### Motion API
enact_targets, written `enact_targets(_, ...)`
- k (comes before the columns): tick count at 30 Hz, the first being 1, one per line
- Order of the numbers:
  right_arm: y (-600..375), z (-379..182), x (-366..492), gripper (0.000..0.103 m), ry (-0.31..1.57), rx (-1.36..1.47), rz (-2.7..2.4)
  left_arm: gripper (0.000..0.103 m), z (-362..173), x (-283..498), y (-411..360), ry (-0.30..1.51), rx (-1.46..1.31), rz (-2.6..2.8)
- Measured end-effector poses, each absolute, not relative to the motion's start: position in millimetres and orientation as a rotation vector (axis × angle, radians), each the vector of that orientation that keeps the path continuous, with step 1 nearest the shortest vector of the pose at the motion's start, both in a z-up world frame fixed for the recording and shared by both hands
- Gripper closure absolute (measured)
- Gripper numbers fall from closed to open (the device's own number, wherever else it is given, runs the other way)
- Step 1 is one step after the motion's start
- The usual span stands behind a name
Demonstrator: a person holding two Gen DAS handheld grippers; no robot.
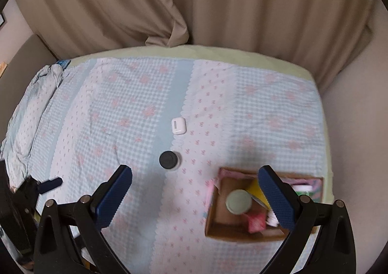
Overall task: Organize rigid objects
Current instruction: 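Move both tools back toward the black-lidded jar and white earbud case, then grasp the black-lidded jar with the left tool while the right grasps the earbud case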
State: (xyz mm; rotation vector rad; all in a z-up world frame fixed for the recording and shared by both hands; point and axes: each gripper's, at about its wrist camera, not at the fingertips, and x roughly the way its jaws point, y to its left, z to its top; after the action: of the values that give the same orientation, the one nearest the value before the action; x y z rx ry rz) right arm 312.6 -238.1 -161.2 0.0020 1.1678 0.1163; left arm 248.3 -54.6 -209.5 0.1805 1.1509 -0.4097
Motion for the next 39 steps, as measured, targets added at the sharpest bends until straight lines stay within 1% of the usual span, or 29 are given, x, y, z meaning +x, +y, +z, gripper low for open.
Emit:
enact_targets(2, -232, -178, 334, 0.0, 1.199, -0.013, 0.128, 0.0, -229, 262, -57, 1.161, 0.185, -0.407)
enact_targets(7, -216, -238, 395, 0.0, 1.292, -0.088, 0.176, 0.0, -287, 298, -69, 1.157, 0.166, -0.381)
enact_targets(15, -185, -360, 471, 0.001, 1.449, -0.173, 0.302, 0.001, -383, 340, -97, 1.115, 0.15, -0.369)
enact_targets(18, -175, -393, 490, 0.002, 1.49, -0.184, 0.33, 0.005, -412, 349, -108, 1.127, 0.154, -0.37)
enact_targets(20, -168, -413, 500, 0.003, 1.517, -0.188, 0.337, 0.009, -431, 354, -114, 1.138, 0.157, -0.373)
enact_targets(21, -164, -425, 505, 0.005, 1.533, -0.192, 0.343, 0.01, -438, 355, -117, 1.138, 0.159, -0.375)
enact_targets(22, -161, -433, 509, 0.01, 1.547, -0.198, 0.345, 0.012, -446, 357, -121, 1.136, 0.161, -0.377)
enact_targets(25, -156, -454, 517, 0.014, 1.579, -0.217, 0.335, 0.017, -463, 363, -130, 1.126, 0.164, -0.392)
enact_targets(27, -154, -463, 520, 0.025, 1.591, -0.214, 0.331, 0.023, -474, 366, -136, 1.128, 0.181, -0.392)
enact_targets(29, -152, -469, 521, 0.03, 1.595, -0.216, 0.324, 0.025, -476, 368, -137, 1.117, 0.186, -0.386)
enact_targets(30, -151, -472, 521, 0.034, 1.597, -0.216, 0.318, 0.027, -476, 367, -138, 1.102, 0.184, -0.389)
enact_targets(31, -150, -474, 521, 0.038, 1.6, -0.211, 0.317, 0.033, -475, 368, -138, 1.091, 0.181, -0.391)
enact_targets(32, -150, -476, 521, 0.051, 1.604, -0.207, 0.318, 0.04, -475, 368, -138, 1.085, 0.184, -0.387)
enact_targets(33, -149, -478, 520, 0.056, 1.608, -0.205, 0.314, 0.042, -475, 369, -139, 1.083, 0.185, -0.393)
enact_targets(34, -150, -478, 520, 0.058, 1.601, -0.203, 0.308, 0.05, -474, 369, -138, 1.08, 0.179, -0.401)
enact_targets(35, -151, -477, 520, 0.062, 1.595, -0.195, 0.305, 0.05, -472, 370, -138, 1.076, 0.178, -0.403)
enact_targets(39, -158, -480, 523, 0.062, 1.593, -0.156, 0.303, 0.05, -472, 369, -134, 1.071, 0.177, -0.417)
